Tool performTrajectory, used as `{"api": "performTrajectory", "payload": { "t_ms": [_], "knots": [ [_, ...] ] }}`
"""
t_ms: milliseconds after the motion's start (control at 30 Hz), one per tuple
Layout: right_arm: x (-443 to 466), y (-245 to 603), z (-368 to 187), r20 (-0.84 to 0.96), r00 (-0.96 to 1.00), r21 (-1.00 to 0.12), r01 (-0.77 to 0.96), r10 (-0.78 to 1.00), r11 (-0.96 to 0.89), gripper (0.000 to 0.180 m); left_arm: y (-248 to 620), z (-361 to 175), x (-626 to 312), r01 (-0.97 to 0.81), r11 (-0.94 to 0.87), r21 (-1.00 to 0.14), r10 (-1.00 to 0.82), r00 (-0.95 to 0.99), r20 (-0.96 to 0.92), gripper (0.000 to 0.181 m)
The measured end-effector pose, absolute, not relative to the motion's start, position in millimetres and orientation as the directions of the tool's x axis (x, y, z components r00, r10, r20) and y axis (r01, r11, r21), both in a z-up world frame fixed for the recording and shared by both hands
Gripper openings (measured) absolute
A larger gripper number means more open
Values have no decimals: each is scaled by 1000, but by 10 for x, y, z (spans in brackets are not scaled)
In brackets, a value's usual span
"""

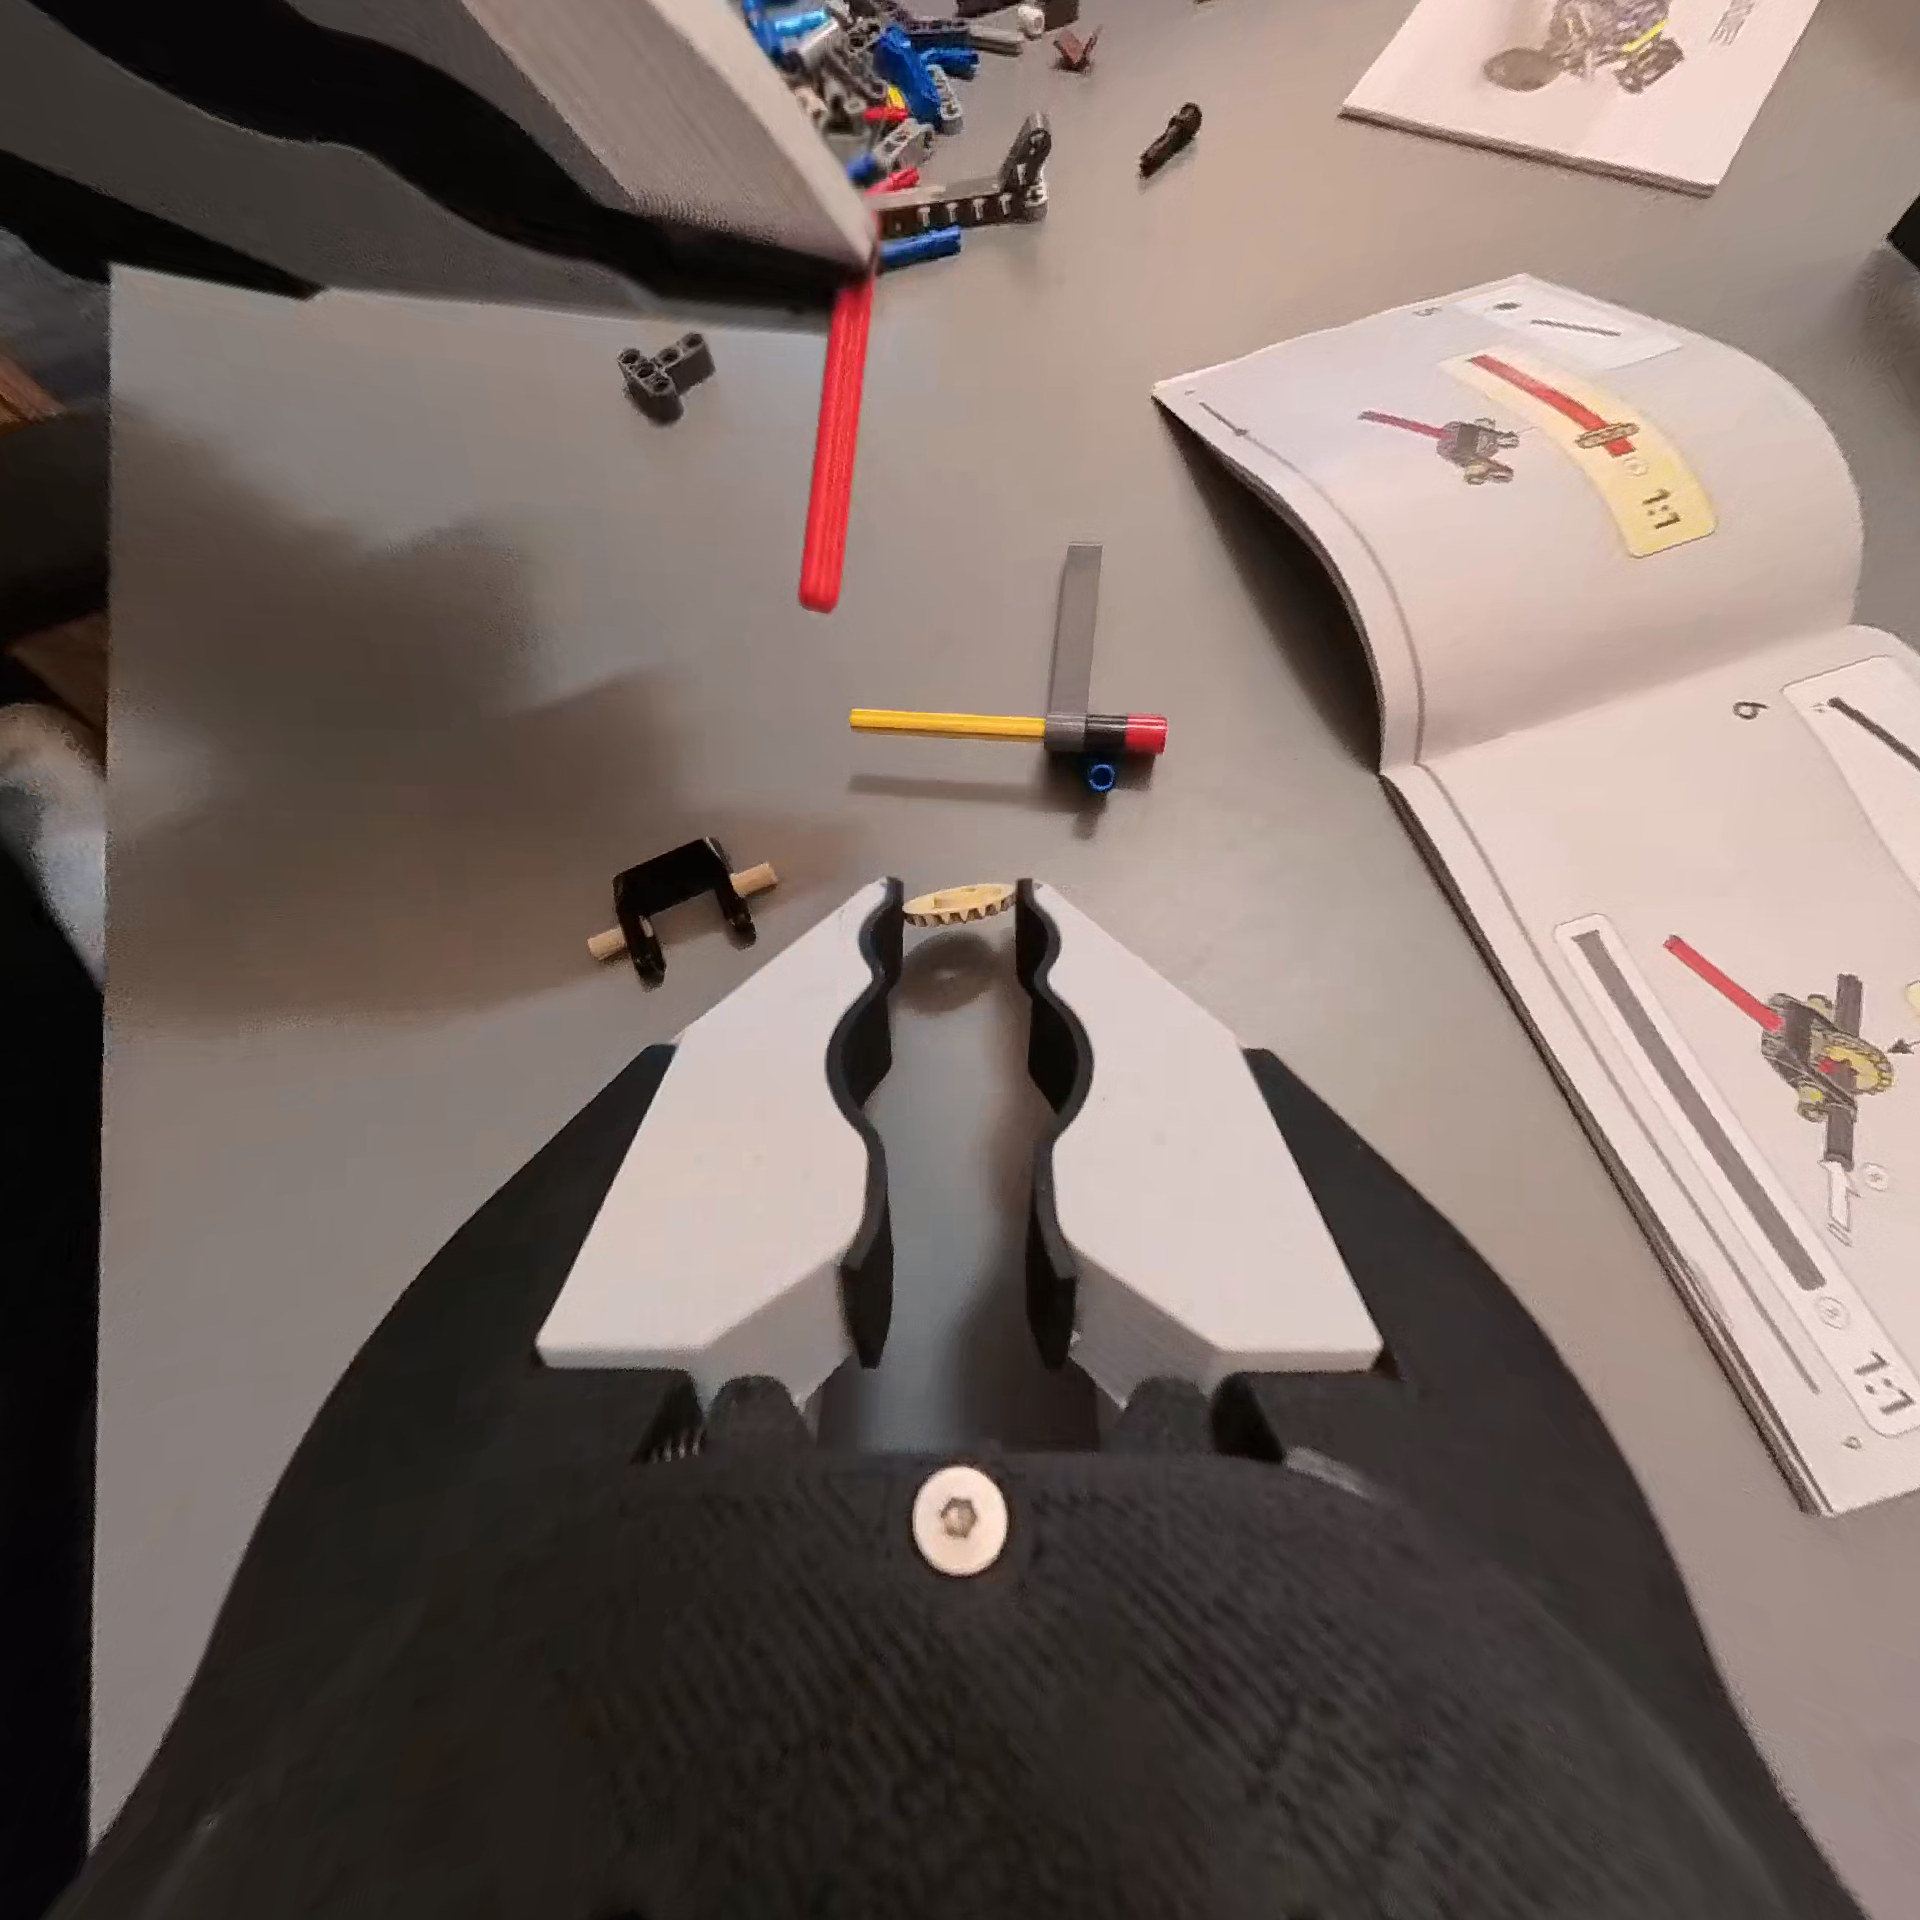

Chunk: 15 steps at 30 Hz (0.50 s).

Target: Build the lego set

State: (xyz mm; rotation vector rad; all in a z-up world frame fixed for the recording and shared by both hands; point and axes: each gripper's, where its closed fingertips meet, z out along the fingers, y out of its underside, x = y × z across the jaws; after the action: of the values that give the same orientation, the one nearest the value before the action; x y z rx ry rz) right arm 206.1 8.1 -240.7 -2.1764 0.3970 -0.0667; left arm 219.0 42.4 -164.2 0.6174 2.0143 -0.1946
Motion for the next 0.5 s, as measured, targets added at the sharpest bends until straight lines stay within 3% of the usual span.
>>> {"api": "performTrajectory", "payload": {
  "t_ms": [33,167,233,367,500],
  "knots": [
    [2068,77,-2409,-92,946,-796,-257,-310,-548,28,435,-1683,2178,497,865,71,320,-437,-841,1],
    [1964,42,-2448,-115,960,-777,-246,-254,-580,57,465,-1808,2111,491,870,-37,287,-567,-772,1],
    [1971,8,-2373,-93,963,-790,-225,-252,-570,63,469,-1810,2095,493,869,-42,291,-578,-762,1],
    [1873,142,-1858,-204,963,-910,-252,-174,-330,46,459,-1757,2111,499,866,37,338,-527,-780,2],
    [1838,186,-1750,-288,949,-918,-312,-132,-245,35,365,-1717,2076,529,844,89,379,-471,-796,2]
  ]
}}
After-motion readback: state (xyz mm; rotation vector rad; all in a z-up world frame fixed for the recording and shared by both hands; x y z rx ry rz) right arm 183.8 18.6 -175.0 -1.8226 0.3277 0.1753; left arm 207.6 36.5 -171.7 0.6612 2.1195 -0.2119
